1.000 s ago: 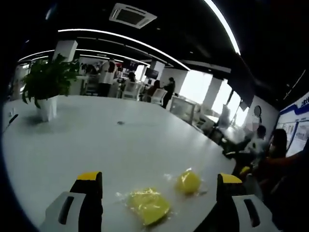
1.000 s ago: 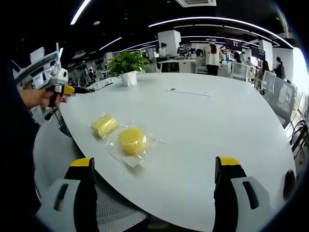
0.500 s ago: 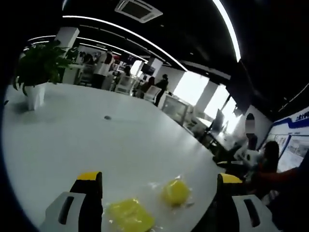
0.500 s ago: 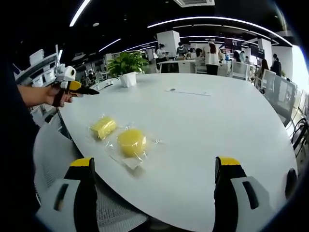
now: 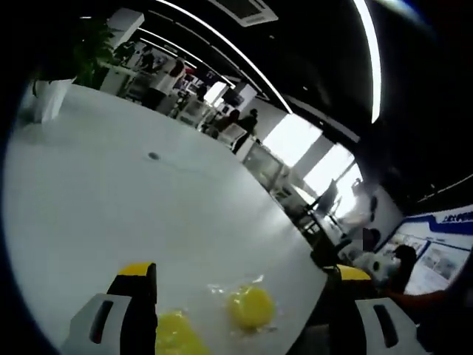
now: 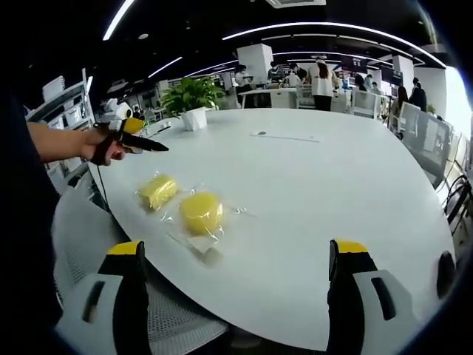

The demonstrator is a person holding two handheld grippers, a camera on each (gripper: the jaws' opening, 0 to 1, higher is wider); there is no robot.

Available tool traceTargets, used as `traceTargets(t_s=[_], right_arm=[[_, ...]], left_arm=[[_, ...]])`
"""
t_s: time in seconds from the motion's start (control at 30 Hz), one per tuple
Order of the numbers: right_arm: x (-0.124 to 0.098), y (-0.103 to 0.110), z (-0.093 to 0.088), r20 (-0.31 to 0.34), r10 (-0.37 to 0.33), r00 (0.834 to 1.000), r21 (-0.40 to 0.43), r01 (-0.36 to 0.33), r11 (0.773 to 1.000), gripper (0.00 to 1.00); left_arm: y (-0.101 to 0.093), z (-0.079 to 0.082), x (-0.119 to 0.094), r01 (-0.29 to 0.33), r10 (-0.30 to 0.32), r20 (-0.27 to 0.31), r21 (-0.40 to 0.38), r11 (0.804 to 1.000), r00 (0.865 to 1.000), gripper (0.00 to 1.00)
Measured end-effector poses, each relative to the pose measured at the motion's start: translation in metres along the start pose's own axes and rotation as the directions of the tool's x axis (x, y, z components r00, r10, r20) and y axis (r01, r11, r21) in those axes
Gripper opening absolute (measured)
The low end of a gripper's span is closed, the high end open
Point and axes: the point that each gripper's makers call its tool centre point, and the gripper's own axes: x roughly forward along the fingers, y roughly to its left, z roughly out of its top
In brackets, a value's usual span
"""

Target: Compare the silicone blocks by pressing each to a similar depth, holding the contact briefly, and releasing to observe deformation and rebound differences across the visible hardness samples.

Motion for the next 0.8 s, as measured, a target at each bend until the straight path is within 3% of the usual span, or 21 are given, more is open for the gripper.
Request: traceTargets(t_s=[0.23,0.37,0.57,0.67,0.8], right_arm=[[-0.003,-0.002,-0.002,-0.003,-0.011,1.000,0.009,0.011,1.000,0.97],[-0.004,-0.002,-0.001,0.002,-0.016,1.000,0.012,0.016,1.000,0.96],[-0.006,-0.001,-0.006,-0.002,-0.018,1.000,0.017,0.019,1.000,0.96],[-0.007,0.001,-0.007,-0.005,-0.019,1.000,0.020,0.019,1.000,0.96],[-0.009,0.001,-0.008,-0.004,-0.021,1.000,0.023,0.021,1.000,0.96]], left_arm=[[0.006,-0.024,0.023,-0.001,-0.008,-0.072,-0.123,0.992,0.997,1.00],[0.007,-0.027,0.033,0.001,-0.017,-0.080,-0.189,0.982,0.997,0.99],[0.008,-0.043,0.047,-0.019,-0.019,-0.144,-0.261,0.965,0.989,0.98],[0.007,-0.046,0.053,-0.014,-0.026,-0.143,-0.268,0.963,0.989,0.97],[0.009,-0.055,0.062,-0.036,-0.023,-0.178,-0.321,0.946,0.984,0.89]])
